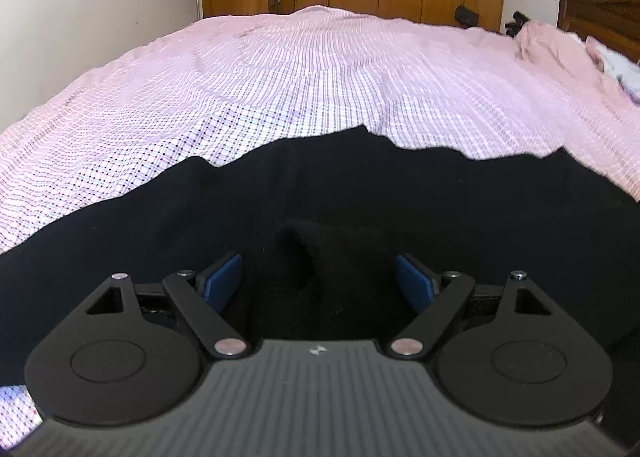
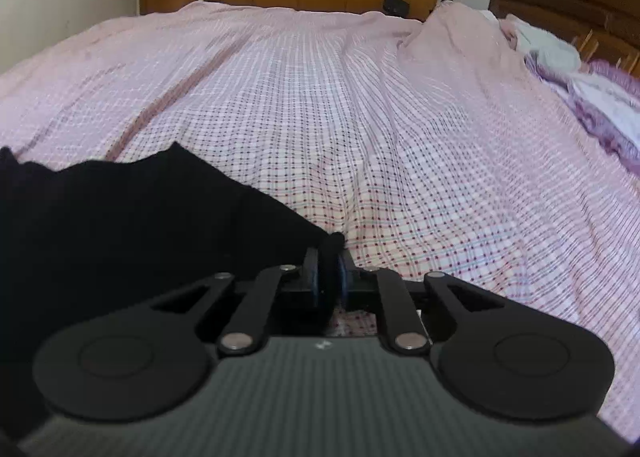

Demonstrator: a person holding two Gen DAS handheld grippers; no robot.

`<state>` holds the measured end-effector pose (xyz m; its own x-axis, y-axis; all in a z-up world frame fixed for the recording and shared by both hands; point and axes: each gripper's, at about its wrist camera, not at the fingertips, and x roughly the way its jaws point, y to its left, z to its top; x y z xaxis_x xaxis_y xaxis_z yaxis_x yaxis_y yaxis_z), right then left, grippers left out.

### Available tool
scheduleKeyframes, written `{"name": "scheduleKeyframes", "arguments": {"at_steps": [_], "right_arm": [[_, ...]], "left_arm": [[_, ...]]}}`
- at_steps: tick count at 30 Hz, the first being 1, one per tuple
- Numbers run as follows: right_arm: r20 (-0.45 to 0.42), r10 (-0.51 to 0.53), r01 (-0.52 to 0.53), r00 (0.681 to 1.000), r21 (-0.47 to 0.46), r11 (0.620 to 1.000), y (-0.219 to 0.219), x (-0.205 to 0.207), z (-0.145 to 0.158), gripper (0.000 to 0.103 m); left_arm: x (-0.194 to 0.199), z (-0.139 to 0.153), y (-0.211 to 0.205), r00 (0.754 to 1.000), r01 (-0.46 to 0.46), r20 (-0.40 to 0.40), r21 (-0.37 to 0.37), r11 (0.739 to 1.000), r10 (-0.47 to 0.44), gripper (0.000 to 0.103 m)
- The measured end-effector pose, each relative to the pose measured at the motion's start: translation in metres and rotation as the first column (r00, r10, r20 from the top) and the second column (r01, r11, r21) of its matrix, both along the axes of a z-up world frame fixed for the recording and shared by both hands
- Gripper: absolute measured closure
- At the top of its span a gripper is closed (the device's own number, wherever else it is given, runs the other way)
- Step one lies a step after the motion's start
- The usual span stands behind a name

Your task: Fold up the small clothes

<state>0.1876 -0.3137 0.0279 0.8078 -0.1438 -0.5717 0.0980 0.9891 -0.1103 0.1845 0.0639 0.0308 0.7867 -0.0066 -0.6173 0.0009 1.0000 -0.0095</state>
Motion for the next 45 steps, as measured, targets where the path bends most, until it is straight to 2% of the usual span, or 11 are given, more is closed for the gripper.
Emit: {"name": "scheduleKeyframes", "arguments": {"at_steps": [3, 9, 12, 17, 19, 23, 30, 36, 38, 39, 45], "right_arm": [[0.011, 0.005, -0.005, 1.000, 0.010, 1.000, 0.006, -0.012, 0.012, 0.073], [0.098, 0.052, -0.051, 0.994, -0.019, 0.999, 0.023, -0.058, 0.033, 0.067], [0.133, 0.082, -0.083, 0.988, 0.000, 0.997, 0.032, -0.075, 0.032, 0.048], [0.052, 0.079, -0.082, 0.996, 0.054, 0.995, 0.035, -0.069, 0.001, 0.048], [0.038, 0.071, -0.074, 0.997, 0.067, 0.995, 0.035, -0.066, -0.011, 0.046], [0.052, 0.069, -0.073, 0.996, 0.061, 0.995, 0.037, -0.068, -0.013, 0.046], [0.074, 0.062, -0.069, 0.995, 0.098, 0.993, 0.032, -0.068, -0.009, 0.045], [0.111, 0.027, -0.047, 0.993, 0.187, 0.981, 0.022, -0.063, -0.003, 0.045], [0.099, 0.023, -0.041, 0.995, 0.187, 0.982, 0.022, -0.060, -0.008, 0.045], [0.097, 0.020, -0.038, 0.995, 0.185, 0.982, 0.023, -0.060, -0.009, 0.046], [0.178, -0.042, 0.002, 0.983, 0.222, 0.975, 0.016, -0.069, 0.001, 0.045]], "left_arm": [[-0.002, 0.003, 0.007, 1.000, -0.006, 0.023, -0.028, 1.000, 0.007, 0.016], [-0.010, 0.006, 0.014, 0.999, 0.001, 0.038, -0.021, 1.000, 0.000, 0.018], [-0.014, 0.005, 0.009, 0.999, 0.040, 0.026, -0.001, 0.999, -0.040, 0.033], [-0.021, -0.005, -0.003, 0.995, 0.097, 0.001, 0.004, 0.995, -0.097, 0.037], [-0.020, -0.011, -0.005, 0.997, 0.080, -0.022, 0.021, 0.997, -0.080, 0.027], [-0.011, -0.013, 0.006, 0.997, 0.036, -0.065, -0.077, 0.996, -0.041, 0.023], [-0.006, -0.011, 0.007, 0.997, 0.069, -0.036, -0.110, 0.992, -0.073, 0.024], [0.000, -0.009, 0.009, 0.997, 0.072, -0.020, -0.136, 0.988, -0.075, 0.051], [0.001, -0.008, 0.009, 0.996, 0.085, -0.016, -0.147, 0.986, -0.088, 0.075], [-0.001, -0.006, 0.009, 0.995, 0.099, -0.014, -0.153, 0.983, -0.102, 0.081], [-0.008, 0.016, -0.006, 0.987, 0.140, 0.086, -0.069, 0.988, -0.134, 0.084]]}}
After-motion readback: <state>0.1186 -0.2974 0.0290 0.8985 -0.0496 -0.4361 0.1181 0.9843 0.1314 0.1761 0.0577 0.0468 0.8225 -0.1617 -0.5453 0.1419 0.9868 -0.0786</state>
